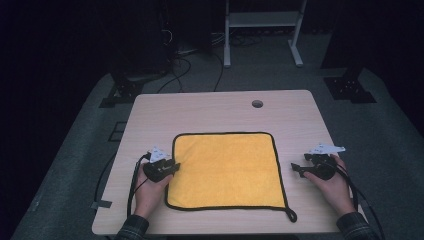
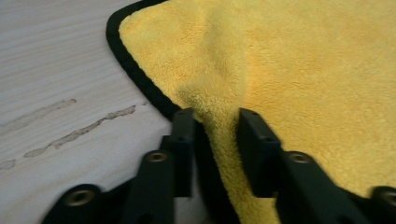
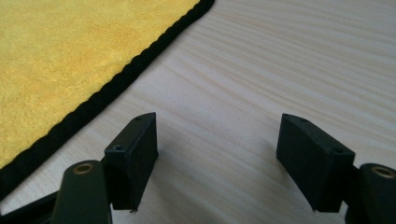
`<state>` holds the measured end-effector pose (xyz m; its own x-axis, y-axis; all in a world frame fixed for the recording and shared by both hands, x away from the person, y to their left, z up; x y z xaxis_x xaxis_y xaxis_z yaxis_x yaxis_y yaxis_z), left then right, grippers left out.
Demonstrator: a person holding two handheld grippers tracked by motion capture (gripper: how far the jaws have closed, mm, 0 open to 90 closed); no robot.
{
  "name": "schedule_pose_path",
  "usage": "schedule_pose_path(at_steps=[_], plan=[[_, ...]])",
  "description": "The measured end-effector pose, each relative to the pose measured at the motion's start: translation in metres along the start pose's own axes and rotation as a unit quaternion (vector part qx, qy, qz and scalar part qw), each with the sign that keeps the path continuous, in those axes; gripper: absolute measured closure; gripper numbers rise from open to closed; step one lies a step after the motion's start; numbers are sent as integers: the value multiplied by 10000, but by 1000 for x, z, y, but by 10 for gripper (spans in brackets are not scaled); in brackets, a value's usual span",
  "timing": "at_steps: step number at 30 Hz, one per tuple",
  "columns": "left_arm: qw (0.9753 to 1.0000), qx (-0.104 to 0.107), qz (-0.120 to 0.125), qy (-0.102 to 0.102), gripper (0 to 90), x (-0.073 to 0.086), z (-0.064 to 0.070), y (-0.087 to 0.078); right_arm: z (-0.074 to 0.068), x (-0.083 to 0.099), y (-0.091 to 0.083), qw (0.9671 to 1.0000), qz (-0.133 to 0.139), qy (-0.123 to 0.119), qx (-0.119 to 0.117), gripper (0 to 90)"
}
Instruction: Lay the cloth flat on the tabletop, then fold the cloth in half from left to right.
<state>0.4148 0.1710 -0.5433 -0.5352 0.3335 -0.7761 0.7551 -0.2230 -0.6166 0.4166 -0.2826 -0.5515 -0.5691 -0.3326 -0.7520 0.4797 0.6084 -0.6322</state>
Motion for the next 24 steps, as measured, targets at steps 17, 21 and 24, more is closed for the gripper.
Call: schedule_pose_path(at_steps=[17, 21, 24], plan=[[9984, 347, -70, -444, 863, -3, 1, 1, 0, 0, 0, 10000, 3, 10, -9, 276], [9980, 399, 37, -492, 863, -11, 1, -1, 0, 0, 0, 10000, 7, 20, -17, 276], [9968, 530, 204, -558, 863, -21, 5, -5, 0, 0, 0, 10000, 11, 24, -21, 276]])
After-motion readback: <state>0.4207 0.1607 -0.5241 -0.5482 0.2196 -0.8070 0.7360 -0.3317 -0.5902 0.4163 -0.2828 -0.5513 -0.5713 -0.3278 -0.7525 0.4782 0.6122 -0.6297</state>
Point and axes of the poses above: each handheld gripper's, and its own axes: y roughly forward along the jaws, x roughly out of its underside, z roughly to its right, the point moved 10 cm from there along y, roughly forward along the jaws, and after that the axes turned 15 degrees about -x, right-handed, at the moved point
